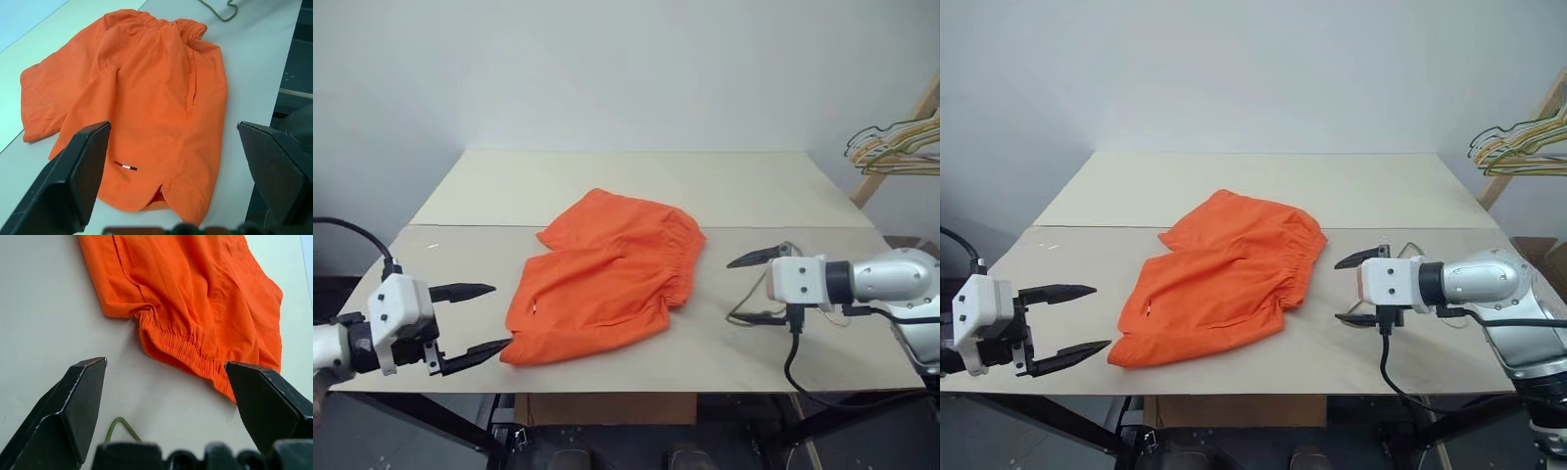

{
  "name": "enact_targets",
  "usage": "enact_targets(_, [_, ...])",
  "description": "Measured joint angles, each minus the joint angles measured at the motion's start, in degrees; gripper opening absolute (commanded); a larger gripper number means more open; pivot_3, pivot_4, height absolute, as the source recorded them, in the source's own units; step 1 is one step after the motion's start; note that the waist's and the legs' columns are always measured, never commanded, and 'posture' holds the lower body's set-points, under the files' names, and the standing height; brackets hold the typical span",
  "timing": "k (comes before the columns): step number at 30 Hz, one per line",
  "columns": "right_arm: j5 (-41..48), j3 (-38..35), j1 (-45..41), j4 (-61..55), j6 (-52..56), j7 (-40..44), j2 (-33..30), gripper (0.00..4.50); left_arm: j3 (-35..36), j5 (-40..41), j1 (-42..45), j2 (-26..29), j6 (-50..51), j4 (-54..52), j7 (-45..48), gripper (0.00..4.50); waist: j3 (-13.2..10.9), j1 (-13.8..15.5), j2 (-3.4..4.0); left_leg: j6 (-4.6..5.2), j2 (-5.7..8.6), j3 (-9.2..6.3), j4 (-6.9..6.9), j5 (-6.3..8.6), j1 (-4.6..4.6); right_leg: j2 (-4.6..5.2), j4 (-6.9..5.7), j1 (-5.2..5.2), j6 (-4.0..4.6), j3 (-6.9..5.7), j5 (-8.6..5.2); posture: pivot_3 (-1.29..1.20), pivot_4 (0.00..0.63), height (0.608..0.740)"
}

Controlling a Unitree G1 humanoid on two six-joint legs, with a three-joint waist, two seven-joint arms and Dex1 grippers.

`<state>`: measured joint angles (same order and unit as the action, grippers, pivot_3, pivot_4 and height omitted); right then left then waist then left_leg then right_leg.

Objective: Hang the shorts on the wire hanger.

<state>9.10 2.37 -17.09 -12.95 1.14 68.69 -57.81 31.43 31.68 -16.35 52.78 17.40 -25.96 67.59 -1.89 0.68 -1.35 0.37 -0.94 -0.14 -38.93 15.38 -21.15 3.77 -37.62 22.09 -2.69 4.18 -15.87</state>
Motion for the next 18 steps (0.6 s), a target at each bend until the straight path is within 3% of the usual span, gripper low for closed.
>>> enact_targets(18, [-0.6, 1.1, -0.5, 0.6, -0.9, -0.1, 0.6, 4.47, -1.0, -2.2, -0.5, 0.1, -1.3, 0.0, 1.4, 4.5, 0.0, 0.0, 0.0, 0.0, -0.03, 0.0, 0.0, 0.0, 0.0, -0.04, 0.0, 0.0, 0.02, 0.0, 0.01, 0.06, 0.0, 0.74])
